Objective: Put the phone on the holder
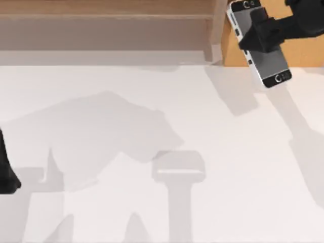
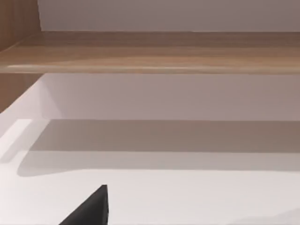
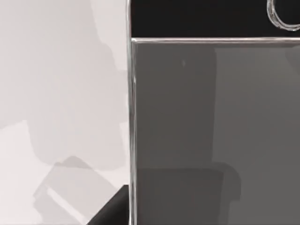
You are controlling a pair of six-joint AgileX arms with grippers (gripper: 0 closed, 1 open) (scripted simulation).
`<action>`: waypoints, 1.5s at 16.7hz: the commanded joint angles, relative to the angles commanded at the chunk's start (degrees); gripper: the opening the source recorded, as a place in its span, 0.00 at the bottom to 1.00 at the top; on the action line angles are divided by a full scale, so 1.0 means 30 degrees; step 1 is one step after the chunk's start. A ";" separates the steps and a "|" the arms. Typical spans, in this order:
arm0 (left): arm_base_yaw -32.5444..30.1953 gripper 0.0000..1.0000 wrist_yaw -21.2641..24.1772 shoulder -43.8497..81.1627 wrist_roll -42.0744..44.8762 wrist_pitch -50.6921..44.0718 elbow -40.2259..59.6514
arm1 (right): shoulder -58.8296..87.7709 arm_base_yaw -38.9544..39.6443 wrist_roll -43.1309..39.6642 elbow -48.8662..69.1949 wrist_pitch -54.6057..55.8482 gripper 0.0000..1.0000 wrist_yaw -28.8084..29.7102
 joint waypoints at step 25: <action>0.0000 1.00 0.0000 0.0000 0.0000 0.0000 0.0000 | -0.0783 -2.9416 -2.9268 -0.7299 -0.6009 0.00 -1.3656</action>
